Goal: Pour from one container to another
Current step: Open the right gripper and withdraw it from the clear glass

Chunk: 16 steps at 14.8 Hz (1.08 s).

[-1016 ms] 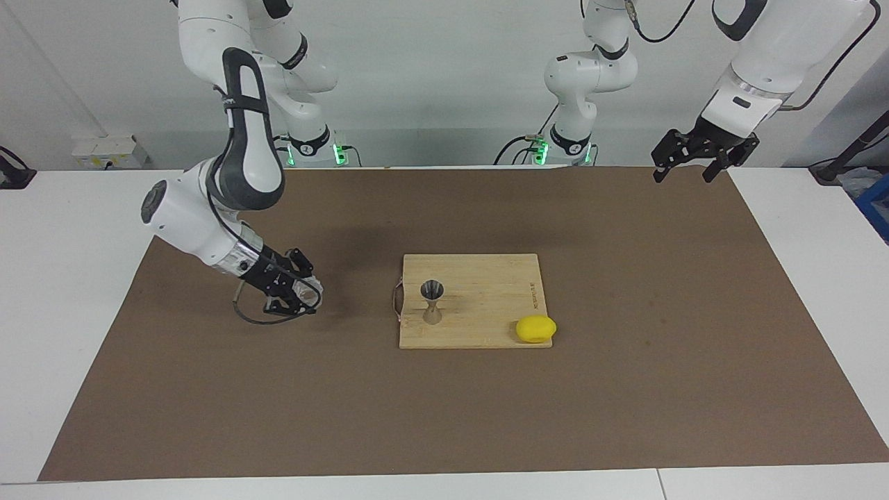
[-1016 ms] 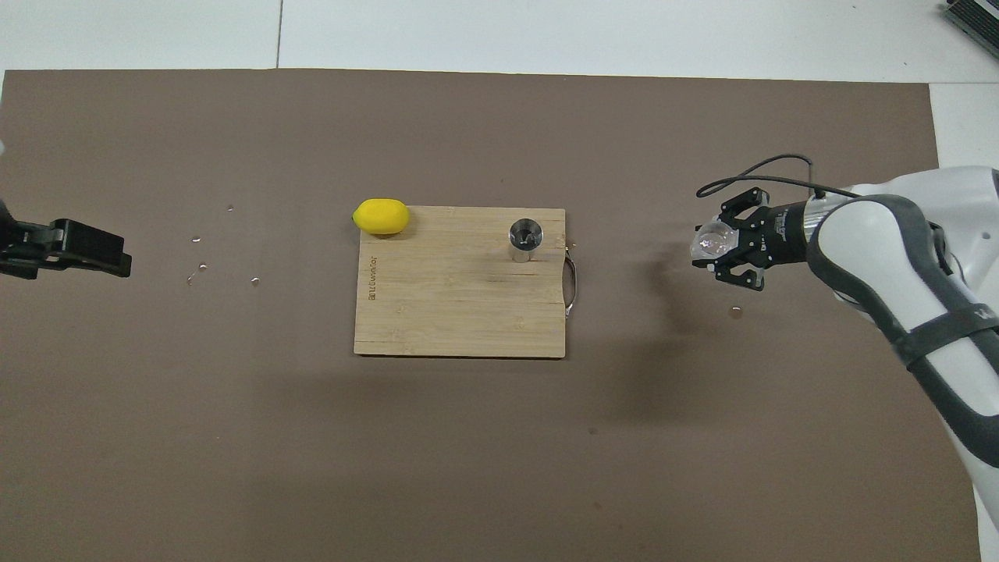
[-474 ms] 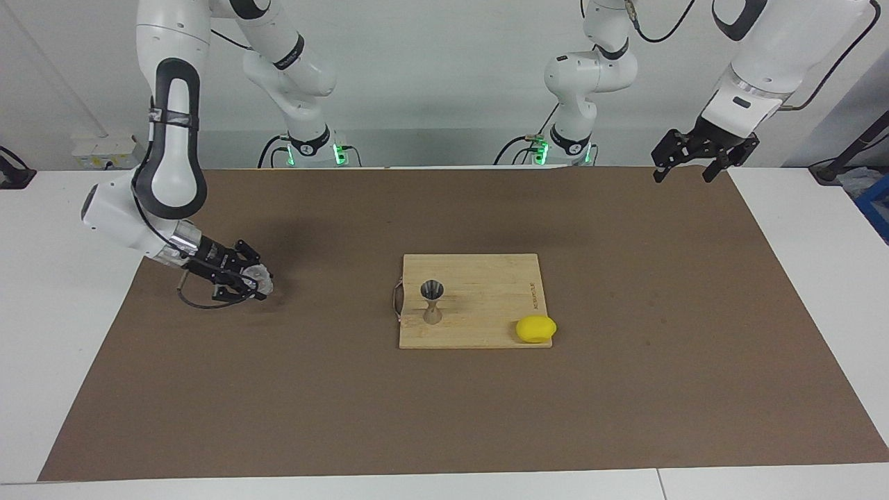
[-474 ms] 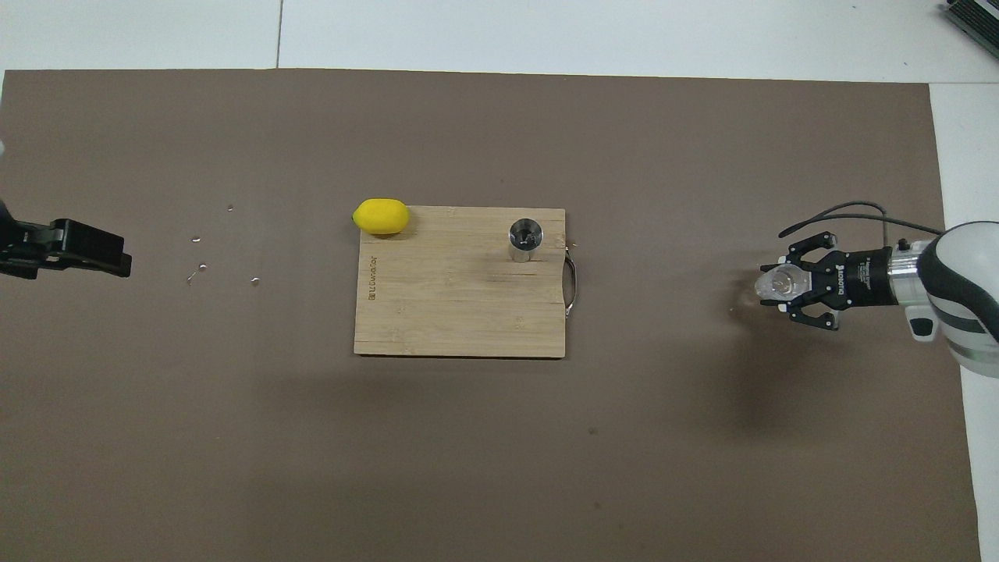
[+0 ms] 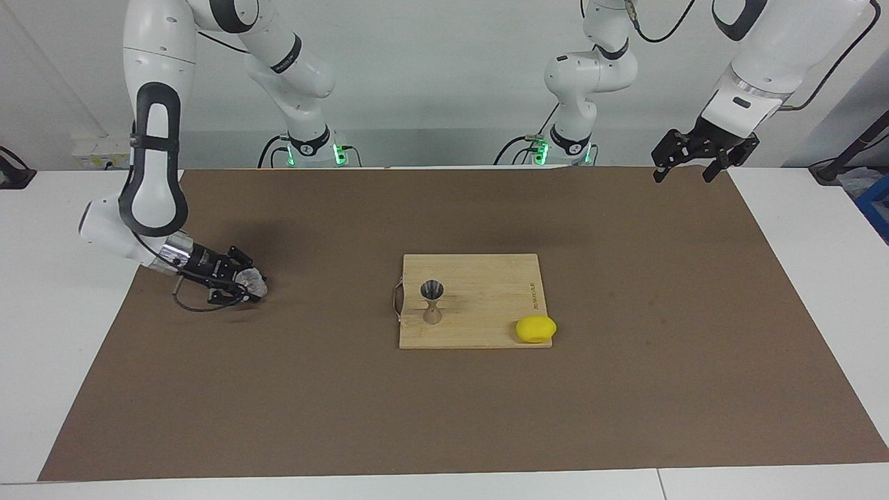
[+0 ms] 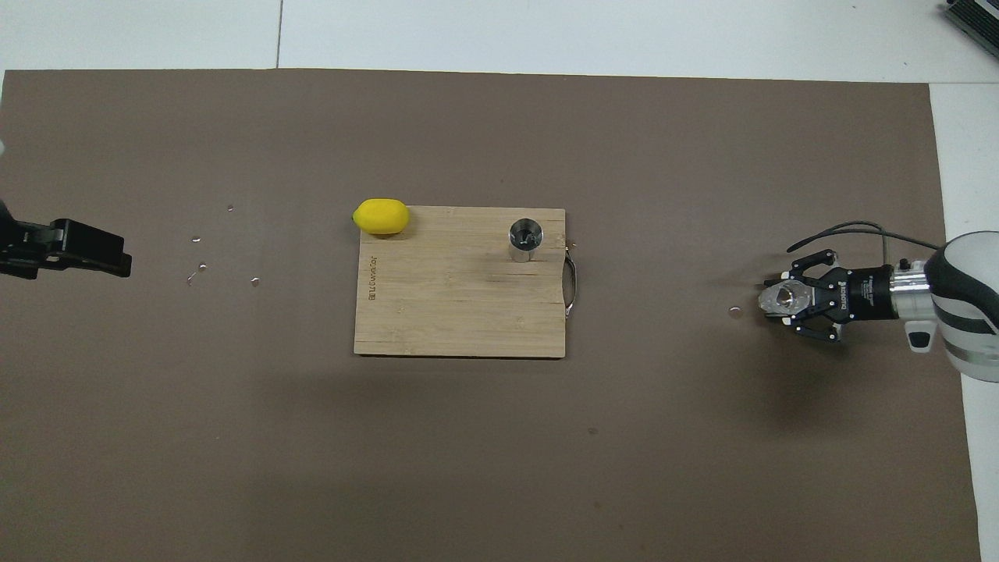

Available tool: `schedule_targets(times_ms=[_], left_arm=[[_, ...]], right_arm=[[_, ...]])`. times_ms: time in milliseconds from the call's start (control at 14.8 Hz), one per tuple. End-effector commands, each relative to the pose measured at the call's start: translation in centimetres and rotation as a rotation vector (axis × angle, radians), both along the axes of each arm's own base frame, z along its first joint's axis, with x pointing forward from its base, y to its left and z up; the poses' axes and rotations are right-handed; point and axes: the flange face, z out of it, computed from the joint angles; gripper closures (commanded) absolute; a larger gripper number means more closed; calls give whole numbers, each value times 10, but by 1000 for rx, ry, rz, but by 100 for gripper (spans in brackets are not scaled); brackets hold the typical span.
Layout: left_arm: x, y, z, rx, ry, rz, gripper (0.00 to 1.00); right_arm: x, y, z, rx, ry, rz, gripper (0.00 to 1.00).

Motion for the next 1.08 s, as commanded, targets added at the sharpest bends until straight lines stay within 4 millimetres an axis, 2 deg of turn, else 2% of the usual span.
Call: schedule_targets(times_ms=[0, 68, 271, 474, 677, 812, 1016], left_arm=[[-5, 4, 1, 15, 7, -4, 0], [-5, 4, 1, 15, 7, -4, 0], [-5, 4, 1, 15, 7, -4, 0], [-5, 4, 3, 15, 4, -4, 0], [-5, 4, 3, 15, 4, -4, 0], [-5, 4, 3, 15, 4, -4, 0], [-5, 4, 1, 15, 7, -4, 0]], right_arm=[[2, -1, 4, 18, -40, 1, 19], [3, -1, 9, 1, -50, 8, 0], [5, -2, 37, -24, -90, 14, 0], [2, -5, 82, -119, -139, 91, 0], [-5, -1, 119, -172, -158, 172, 0], [-10, 10, 137, -245, -161, 287, 0], [-7, 51, 157, -360, -211, 547, 0]])
